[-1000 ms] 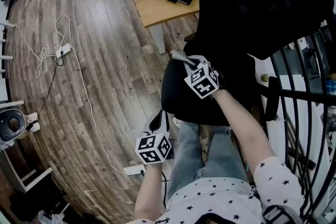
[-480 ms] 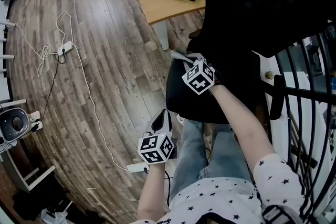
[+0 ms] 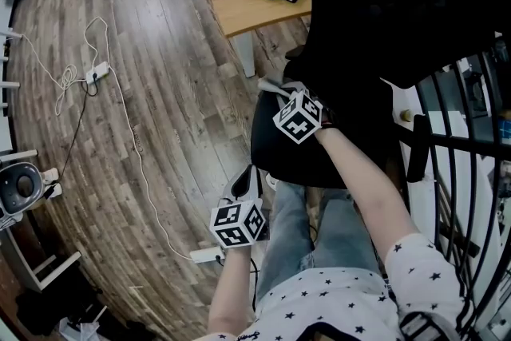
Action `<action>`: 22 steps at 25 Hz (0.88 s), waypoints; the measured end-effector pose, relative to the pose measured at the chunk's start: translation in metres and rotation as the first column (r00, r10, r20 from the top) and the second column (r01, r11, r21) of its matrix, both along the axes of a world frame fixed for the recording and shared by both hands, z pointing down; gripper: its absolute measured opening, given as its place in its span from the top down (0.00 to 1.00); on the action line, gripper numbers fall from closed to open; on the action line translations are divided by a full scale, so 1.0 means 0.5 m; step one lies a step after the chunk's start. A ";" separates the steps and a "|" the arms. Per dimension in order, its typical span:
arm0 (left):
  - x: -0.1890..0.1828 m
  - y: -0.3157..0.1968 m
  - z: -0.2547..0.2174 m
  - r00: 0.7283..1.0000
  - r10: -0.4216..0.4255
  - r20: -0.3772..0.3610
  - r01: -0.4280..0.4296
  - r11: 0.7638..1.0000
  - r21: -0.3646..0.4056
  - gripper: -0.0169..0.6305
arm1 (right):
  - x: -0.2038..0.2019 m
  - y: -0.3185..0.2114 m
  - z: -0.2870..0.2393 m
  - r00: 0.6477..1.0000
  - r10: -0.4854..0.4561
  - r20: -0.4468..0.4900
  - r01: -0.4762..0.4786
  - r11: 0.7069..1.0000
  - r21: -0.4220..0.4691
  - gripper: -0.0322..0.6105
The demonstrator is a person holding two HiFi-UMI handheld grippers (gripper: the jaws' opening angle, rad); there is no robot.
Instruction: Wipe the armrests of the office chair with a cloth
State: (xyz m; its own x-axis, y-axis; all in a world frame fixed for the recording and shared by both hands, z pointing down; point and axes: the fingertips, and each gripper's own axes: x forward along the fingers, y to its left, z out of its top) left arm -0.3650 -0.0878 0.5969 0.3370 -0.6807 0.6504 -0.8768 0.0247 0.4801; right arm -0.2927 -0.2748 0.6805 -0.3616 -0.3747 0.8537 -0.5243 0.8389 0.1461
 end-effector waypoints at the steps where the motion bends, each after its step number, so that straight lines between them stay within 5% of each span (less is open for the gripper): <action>1: 0.000 0.001 -0.002 1.000 -0.003 0.000 0.003 1.000 0.000 0.96 | -0.001 0.004 -0.001 1.000 -0.004 -0.001 0.004 1.000 -0.002 0.91; 22: -0.014 0.010 -0.015 0.999 -0.049 -0.002 0.049 0.999 0.004 0.96 | -0.033 0.104 -0.002 0.998 -0.062 0.014 0.063 0.997 -0.035 0.91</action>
